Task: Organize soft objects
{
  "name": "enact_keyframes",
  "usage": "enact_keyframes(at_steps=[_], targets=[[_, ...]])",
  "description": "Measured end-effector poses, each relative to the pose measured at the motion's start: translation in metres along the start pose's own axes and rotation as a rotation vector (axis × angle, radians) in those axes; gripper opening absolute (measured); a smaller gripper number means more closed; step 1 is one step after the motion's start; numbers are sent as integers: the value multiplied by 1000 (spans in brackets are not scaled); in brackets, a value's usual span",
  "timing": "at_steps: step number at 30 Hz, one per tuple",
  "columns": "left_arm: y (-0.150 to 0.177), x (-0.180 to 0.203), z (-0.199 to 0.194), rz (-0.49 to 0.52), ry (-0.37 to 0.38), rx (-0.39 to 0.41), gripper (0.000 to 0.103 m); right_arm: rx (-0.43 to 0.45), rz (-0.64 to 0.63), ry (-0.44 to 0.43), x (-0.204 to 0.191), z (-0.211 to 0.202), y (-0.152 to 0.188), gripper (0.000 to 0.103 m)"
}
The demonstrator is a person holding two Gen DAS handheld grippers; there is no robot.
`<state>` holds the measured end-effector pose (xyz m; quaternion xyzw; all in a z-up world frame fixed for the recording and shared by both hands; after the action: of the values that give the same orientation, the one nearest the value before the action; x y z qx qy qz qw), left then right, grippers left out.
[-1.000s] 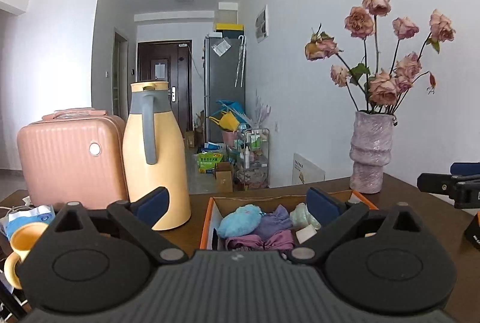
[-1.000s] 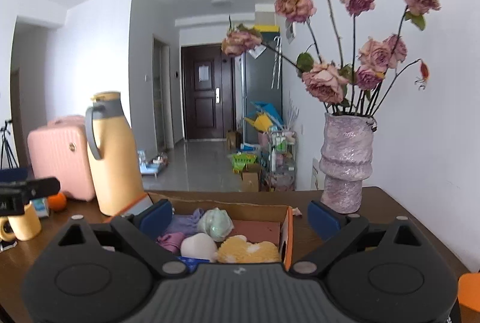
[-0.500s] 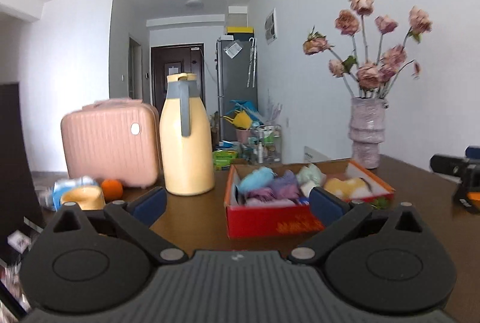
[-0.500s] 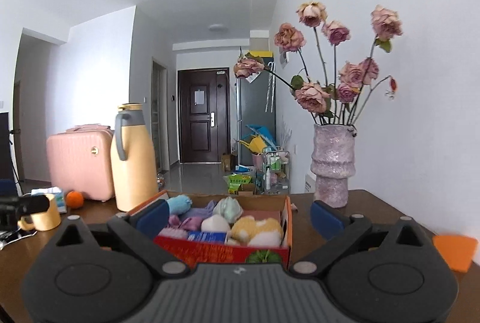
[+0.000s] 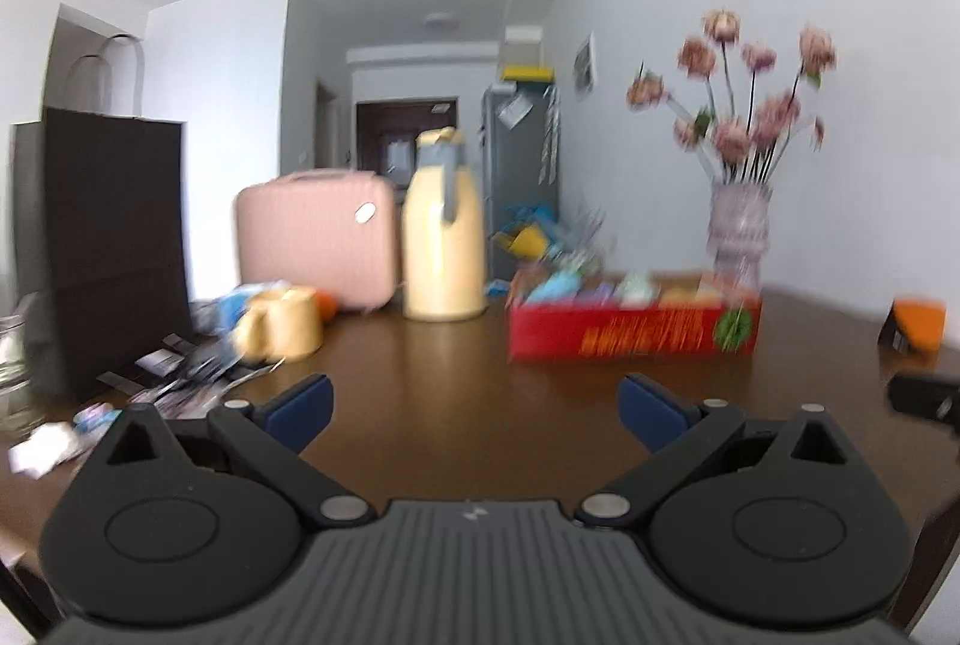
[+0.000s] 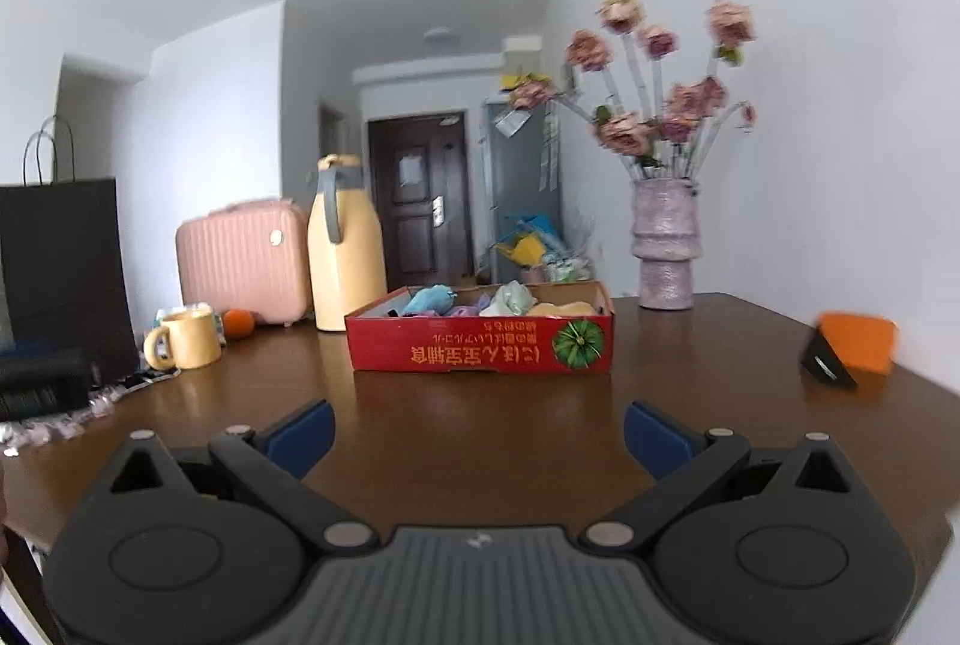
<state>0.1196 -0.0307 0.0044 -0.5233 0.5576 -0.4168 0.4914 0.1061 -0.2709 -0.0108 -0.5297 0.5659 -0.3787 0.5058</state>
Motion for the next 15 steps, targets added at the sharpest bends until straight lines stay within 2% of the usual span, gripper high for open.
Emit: enact_keyframes(at_steps=[3,6,9,15], targets=[[15,-5,-38,35,-10,3,103,-24,50,-45,-8,-32,18,103],[18,-17,-61,-5,-8,-18,103,-11,53,-34,-19,-55,24,103],[12,-21,-68,3,0,5,103,1,-14,-30,-30,-56,21,103],[9,-17,-70,15,40,4,103,-13,-12,-30,-31,-55,17,103]])
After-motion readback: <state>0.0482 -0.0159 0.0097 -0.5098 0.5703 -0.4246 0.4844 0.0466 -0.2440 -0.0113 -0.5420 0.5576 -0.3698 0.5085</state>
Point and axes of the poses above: each gripper's, at about its wrist camera, not at the fingertips, and z roughly the way its jaws point, x to its right, y to its underside, the point moved 4 cm from there along z, roughly the way its jaws point, and after that the axes turned 6 degrees about z, right-handed, at the moved point
